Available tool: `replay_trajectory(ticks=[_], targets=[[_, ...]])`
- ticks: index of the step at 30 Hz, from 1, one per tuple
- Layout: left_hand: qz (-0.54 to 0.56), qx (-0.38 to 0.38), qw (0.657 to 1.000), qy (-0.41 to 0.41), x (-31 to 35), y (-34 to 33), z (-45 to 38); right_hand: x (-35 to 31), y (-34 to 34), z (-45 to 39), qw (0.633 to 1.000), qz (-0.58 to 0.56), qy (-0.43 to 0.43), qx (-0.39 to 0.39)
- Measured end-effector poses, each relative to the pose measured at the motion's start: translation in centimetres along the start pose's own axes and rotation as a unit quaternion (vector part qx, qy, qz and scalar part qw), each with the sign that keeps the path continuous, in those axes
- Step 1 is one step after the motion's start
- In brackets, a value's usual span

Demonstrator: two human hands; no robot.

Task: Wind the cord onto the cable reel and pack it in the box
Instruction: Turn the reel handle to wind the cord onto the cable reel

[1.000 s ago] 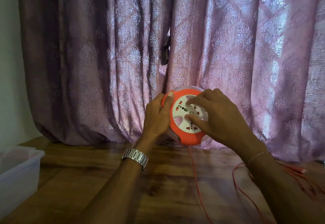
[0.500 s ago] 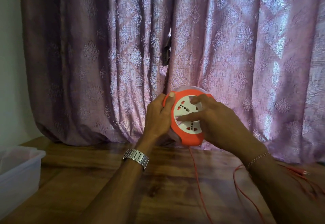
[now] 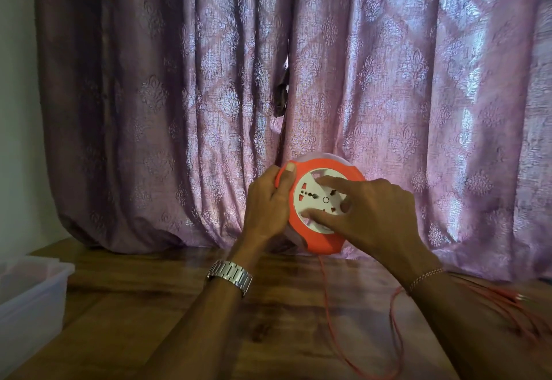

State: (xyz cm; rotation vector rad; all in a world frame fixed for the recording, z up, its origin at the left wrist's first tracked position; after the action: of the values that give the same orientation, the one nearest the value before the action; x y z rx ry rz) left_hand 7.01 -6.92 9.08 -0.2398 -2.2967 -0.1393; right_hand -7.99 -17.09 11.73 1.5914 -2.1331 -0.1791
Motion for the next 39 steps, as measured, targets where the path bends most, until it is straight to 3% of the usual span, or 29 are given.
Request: replay_trajectory(ticks=[4, 10, 16, 22, 29, 39], targets=[[0.012, 0.004, 1.0, 0.008, -0.1, 0.0, 0.0, -0.2, -0.2, 0.1, 0.999, -0.006, 0.047, 0.009], [0.051, 0.002, 0.998, 0.021, -0.1, 0.5, -0.3, -0.8, 1.2, 0.1, 0.988, -0.027, 0.099, 0.113], [0.064, -0.009, 0.998, 0.021, 0.2, 0.6, -0.1, -1.6, 0.0, -0.1, 0.973, -0.131, 0.188, -0.036], [0.089, -0.014, 0.996, 0.026, 0.1, 0.6, -0.2, -1.7, -0.5, -0.1, 0.969, -0.145, 0.185, -0.076], [0.067, -0.018, 0.997, 0.012, 0.2, 0.4, -0.1, -1.5, -0.5, -0.1, 0.978, -0.053, 0.189, -0.065], [0.024, -0.014, 1.0, 0.003, -0.3, -0.1, -0.2, -0.8, 0.2, 0.0, 0.996, -0.021, 0.059, -0.055]])
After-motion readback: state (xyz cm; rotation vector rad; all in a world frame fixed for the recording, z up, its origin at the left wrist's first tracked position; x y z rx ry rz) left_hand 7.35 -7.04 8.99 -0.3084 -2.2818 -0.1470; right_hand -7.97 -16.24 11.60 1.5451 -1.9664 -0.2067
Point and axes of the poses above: each hand's wrist, its own z-axis away from the middle knuckle, its own y-axis out of the back of the hand, x = y × z, the point moved 6 cm from there along -z, towards the middle knuckle, and after that the axes turned 11 degrees about y, right-handed, at the moved point
